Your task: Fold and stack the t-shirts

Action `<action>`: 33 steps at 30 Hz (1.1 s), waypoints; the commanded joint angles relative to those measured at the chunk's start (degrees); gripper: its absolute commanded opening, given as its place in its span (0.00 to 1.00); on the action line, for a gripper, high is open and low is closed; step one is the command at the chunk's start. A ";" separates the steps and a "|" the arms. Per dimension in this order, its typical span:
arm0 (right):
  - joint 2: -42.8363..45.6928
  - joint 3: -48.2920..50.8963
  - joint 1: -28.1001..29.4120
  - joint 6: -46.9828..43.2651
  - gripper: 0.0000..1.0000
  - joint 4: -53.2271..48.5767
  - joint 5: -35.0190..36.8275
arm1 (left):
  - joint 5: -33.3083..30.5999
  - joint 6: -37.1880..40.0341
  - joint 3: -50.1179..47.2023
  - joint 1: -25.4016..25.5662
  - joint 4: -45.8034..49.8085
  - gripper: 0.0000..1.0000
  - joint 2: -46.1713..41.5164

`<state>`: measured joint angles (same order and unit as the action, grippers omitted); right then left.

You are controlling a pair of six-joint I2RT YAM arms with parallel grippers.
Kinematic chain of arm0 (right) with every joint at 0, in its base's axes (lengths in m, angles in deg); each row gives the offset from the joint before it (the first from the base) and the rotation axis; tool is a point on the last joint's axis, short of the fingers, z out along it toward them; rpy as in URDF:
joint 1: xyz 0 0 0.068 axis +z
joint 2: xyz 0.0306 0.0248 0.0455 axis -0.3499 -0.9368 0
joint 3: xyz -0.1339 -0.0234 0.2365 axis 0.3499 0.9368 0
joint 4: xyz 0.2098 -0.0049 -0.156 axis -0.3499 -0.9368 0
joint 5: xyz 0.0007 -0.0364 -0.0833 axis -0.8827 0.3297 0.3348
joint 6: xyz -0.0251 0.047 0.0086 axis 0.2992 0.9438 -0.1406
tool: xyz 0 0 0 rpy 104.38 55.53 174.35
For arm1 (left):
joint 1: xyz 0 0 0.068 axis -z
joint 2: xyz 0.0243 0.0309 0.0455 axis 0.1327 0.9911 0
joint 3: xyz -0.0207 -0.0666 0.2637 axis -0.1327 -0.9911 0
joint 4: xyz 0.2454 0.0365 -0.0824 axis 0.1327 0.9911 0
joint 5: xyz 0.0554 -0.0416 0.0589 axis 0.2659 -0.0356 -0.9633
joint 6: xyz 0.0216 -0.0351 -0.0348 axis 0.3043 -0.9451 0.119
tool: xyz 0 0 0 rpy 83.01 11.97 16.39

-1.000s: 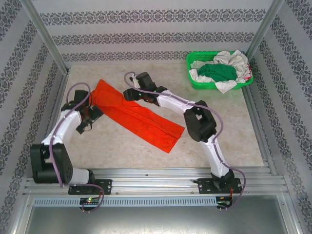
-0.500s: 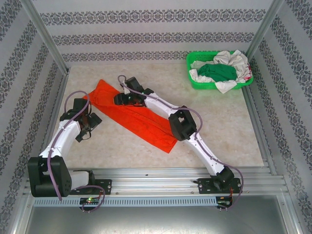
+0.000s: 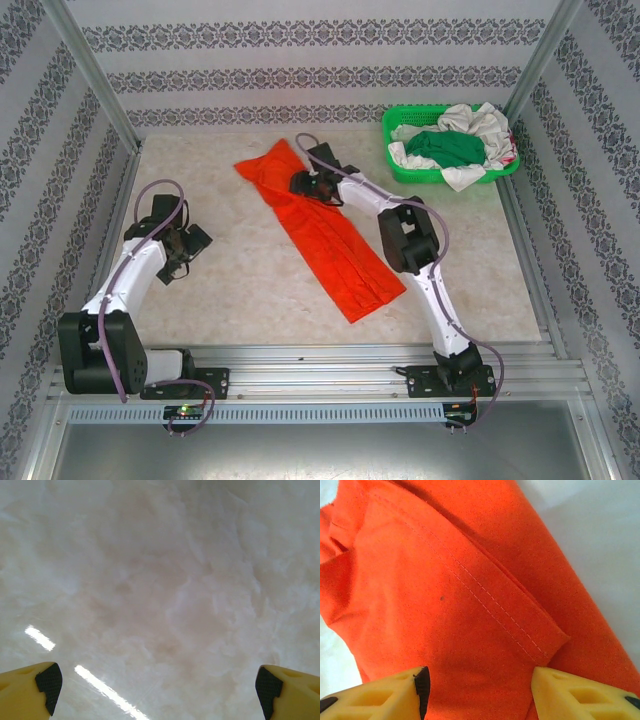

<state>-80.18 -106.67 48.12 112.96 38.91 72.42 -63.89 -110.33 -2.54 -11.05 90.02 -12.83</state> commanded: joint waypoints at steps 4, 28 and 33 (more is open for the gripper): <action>2.04 3.21 -5.11 1.21 0.57 -5.97 9.02 | 0.44 -1.34 4.15 5.77 -1.21 1.00 3.73; 43.70 49.22 -14.99 -3.91 0.64 17.46 2.94 | 26.55 -0.56 28.50 42.16 -18.53 0.61 36.87; 47.23 55.27 -15.28 -5.42 0.64 16.72 4.25 | 27.87 -2.27 31.14 43.11 -19.04 0.36 43.82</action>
<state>-34.70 -54.23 32.25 109.66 55.15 75.33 -38.80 -110.79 27.20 32.27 73.01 29.11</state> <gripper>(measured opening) 0.640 0.384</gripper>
